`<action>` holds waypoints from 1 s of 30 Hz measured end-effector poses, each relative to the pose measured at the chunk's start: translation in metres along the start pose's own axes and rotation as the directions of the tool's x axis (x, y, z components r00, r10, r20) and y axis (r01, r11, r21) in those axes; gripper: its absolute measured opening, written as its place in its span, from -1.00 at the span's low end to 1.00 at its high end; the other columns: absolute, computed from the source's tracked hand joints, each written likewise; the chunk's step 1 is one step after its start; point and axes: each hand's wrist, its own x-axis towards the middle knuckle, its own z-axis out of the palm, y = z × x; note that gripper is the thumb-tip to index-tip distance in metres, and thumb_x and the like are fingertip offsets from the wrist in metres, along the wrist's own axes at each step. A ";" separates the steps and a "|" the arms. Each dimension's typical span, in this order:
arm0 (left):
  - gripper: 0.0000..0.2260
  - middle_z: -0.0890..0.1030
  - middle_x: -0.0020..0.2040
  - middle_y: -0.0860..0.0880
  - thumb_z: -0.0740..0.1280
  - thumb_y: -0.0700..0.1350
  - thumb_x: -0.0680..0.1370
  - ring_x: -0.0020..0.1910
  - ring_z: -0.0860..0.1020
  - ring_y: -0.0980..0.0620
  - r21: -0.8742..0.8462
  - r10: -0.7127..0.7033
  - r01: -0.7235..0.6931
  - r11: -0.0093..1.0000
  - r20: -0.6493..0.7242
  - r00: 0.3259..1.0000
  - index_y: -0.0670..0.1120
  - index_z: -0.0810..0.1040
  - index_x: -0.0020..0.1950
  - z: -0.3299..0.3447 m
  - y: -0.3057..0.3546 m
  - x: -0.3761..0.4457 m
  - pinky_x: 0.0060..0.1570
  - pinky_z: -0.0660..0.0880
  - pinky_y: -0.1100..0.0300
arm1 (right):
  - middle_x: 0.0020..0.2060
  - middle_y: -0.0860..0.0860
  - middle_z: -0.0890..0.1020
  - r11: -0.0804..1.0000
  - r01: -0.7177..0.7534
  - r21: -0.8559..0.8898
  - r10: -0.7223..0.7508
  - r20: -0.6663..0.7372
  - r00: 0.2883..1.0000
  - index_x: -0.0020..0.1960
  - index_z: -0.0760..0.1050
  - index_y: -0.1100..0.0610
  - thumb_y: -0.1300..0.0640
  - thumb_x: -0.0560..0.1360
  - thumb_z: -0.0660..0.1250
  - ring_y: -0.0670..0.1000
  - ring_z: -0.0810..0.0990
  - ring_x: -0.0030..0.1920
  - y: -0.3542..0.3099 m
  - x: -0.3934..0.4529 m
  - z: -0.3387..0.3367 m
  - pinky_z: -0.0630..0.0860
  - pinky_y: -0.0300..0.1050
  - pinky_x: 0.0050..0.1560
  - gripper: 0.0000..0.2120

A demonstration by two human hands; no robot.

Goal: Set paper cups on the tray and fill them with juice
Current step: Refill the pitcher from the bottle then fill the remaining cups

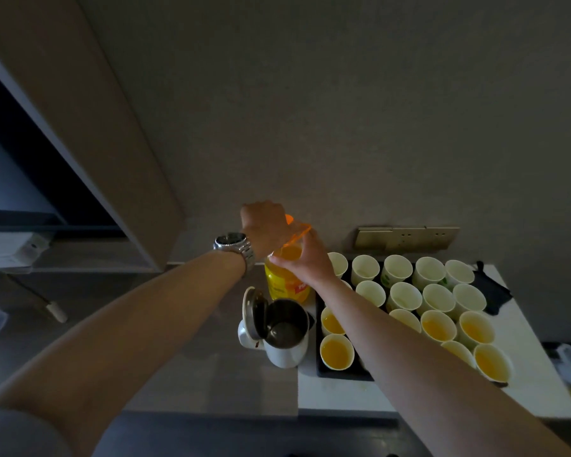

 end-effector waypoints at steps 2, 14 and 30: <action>-0.41 0.65 -0.07 -0.03 0.13 0.40 0.56 -0.09 0.63 -0.06 -0.047 -0.080 0.076 0.996 -0.088 0.993 -0.08 0.66 -0.01 0.000 0.003 -0.007 -0.19 0.43 0.18 | 0.38 -0.02 0.42 1.000 -0.009 -0.010 0.009 0.011 1.000 0.44 0.31 -0.02 -0.28 0.29 0.55 0.06 0.40 0.42 0.000 0.001 -0.001 0.41 0.07 0.38 -0.15; -0.49 0.56 -0.26 -0.09 0.14 0.33 0.60 -0.17 0.58 -0.18 -0.593 -0.048 -0.032 0.804 -0.119 0.992 -0.07 0.49 -0.24 -0.006 0.030 -0.031 -0.21 0.44 0.07 | 0.26 -0.01 0.58 0.999 -0.038 -0.036 0.040 0.041 0.998 0.38 0.39 -0.04 -0.49 0.19 0.30 0.09 0.56 0.25 0.024 0.022 0.018 0.57 0.14 0.17 -0.12; -0.49 0.40 -0.45 0.03 0.05 0.29 0.62 -0.47 0.37 0.02 -0.931 -0.208 0.170 0.324 0.105 0.973 -0.02 0.34 -0.38 -0.040 0.011 -0.012 -0.33 0.32 0.12 | 0.60 0.02 0.04 0.991 0.018 0.130 -0.029 0.084 0.996 0.63 -0.14 -0.04 -0.04 0.25 0.68 0.06 0.14 0.57 0.012 -0.008 -0.004 0.22 0.01 0.51 0.27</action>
